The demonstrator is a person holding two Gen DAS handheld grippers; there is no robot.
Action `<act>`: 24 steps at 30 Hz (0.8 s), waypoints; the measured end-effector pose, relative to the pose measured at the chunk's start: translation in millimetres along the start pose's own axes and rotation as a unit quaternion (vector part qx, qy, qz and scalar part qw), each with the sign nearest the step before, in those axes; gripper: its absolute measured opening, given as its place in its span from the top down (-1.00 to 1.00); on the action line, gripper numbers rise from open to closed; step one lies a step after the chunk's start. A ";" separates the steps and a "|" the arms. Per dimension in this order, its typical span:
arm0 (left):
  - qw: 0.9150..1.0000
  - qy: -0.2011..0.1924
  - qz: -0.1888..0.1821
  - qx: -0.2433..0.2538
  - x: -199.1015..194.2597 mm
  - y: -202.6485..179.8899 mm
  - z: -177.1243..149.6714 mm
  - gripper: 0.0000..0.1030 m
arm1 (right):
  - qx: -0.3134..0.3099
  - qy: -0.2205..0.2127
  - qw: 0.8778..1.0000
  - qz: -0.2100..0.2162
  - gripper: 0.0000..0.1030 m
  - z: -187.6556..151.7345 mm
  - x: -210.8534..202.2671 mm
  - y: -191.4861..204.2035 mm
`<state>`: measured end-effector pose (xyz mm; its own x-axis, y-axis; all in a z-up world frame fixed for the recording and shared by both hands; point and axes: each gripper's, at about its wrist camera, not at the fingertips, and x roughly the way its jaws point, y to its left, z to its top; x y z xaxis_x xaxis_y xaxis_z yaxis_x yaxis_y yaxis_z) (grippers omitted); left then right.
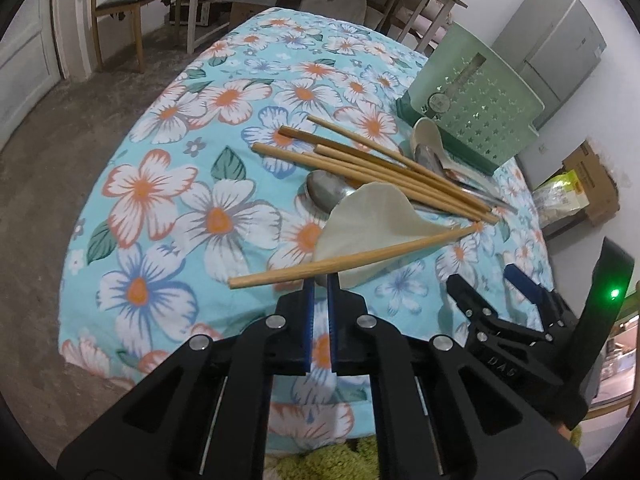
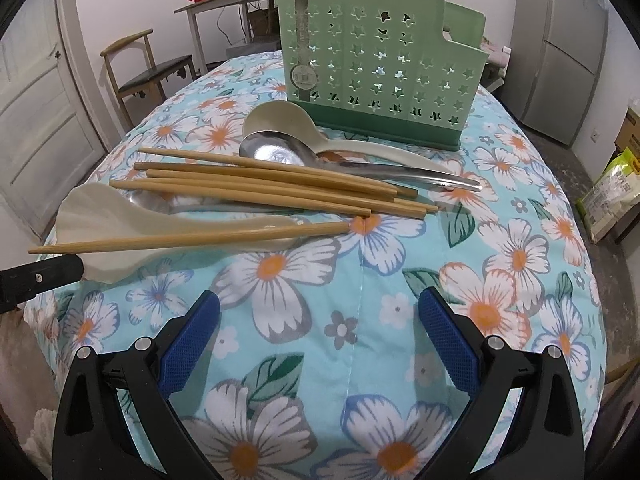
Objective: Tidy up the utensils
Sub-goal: 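Reach the left tool to the white plastic spoon and close on it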
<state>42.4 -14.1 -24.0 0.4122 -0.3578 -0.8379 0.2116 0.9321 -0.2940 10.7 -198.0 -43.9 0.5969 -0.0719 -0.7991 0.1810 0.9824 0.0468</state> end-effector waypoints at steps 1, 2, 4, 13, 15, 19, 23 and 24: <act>1.000 -0.003 0.007 0.005 -1.5 0.1 -1.1 0.91 | 0.000 -0.001 1.000 -0.001 -0.88 -1.9 -1.2 0.6; 1.000 -0.006 0.013 0.009 -2.2 0.6 -1.3 0.91 | -0.001 0.000 1.000 -0.003 -0.88 -2.7 -2.0 1.4; 0.999 -0.015 0.027 0.020 -4.6 1.6 -2.2 0.93 | -0.004 0.001 1.000 -0.006 -0.88 -4.5 -2.9 3.4; 0.996 -0.043 0.053 0.049 -4.0 1.8 -1.3 0.93 | -0.019 0.008 1.000 -0.020 -0.88 -8.7 -3.5 13.1; 0.996 -0.046 0.054 0.052 -3.5 2.7 -1.5 0.93 | -0.022 0.009 0.999 -0.023 -0.88 -8.9 -2.7 15.7; 0.996 -0.049 0.049 0.049 -2.2 6.0 0.6 0.92 | -0.027 0.010 0.999 -0.027 -0.88 -8.1 -1.7 20.2; 0.998 -0.048 0.028 0.028 -0.8 14.7 4.9 0.90 | -0.033 0.012 0.999 -0.028 -0.88 -6.9 -0.1 24.7; 0.999 -0.042 0.017 0.018 1.3 18.5 6.9 0.87 | -0.034 0.012 0.999 -0.029 -0.88 -6.4 0.2 25.5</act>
<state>53.0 2.3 -27.3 0.4927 -0.3314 -0.8046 0.2282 0.9415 -0.2480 10.4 -171.9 -46.7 0.5676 -0.1248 -0.8138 0.1606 0.9862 -0.0392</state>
